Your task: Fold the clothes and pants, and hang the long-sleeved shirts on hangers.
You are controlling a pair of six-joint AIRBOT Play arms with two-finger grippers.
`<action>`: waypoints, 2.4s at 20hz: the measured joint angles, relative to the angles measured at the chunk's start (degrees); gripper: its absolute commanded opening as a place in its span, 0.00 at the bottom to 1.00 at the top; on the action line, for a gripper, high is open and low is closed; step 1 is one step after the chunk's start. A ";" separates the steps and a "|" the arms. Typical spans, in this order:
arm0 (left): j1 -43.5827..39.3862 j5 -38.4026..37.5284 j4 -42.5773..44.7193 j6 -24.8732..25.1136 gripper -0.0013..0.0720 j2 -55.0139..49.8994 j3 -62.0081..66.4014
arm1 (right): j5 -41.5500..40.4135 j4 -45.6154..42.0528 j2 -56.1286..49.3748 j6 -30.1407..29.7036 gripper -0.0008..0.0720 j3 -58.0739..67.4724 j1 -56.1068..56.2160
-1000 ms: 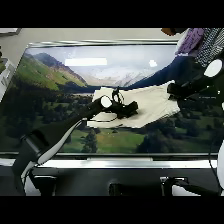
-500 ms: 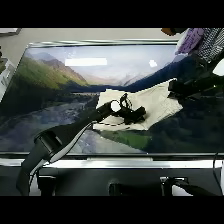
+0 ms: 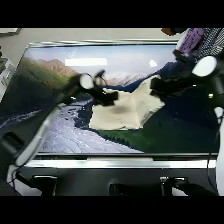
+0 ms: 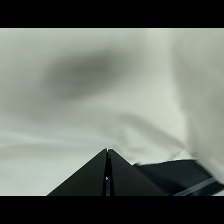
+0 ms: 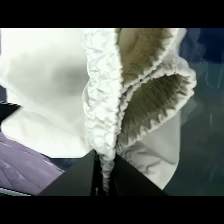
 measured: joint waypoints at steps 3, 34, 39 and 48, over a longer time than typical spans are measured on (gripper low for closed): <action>5.77 -7.15 5.40 2.43 0.03 6.34 0.00 | -5.18 -0.20 -1.90 4.31 0.05 0.00 6.32; -1.22 23.08 -39.95 18.78 0.03 -5.53 -23.30 | -8.41 -1.49 1.70 14.97 0.05 0.26 13.99; -8.90 27.32 -43.43 15.26 0.03 -9.88 -18.58 | -0.66 -10.38 4.57 16.28 0.05 2.03 13.44; -4.68 20.28 -32.28 12.44 0.03 -6.54 -16.39 | 3.19 -16.79 3.82 17.27 0.06 4.07 13.38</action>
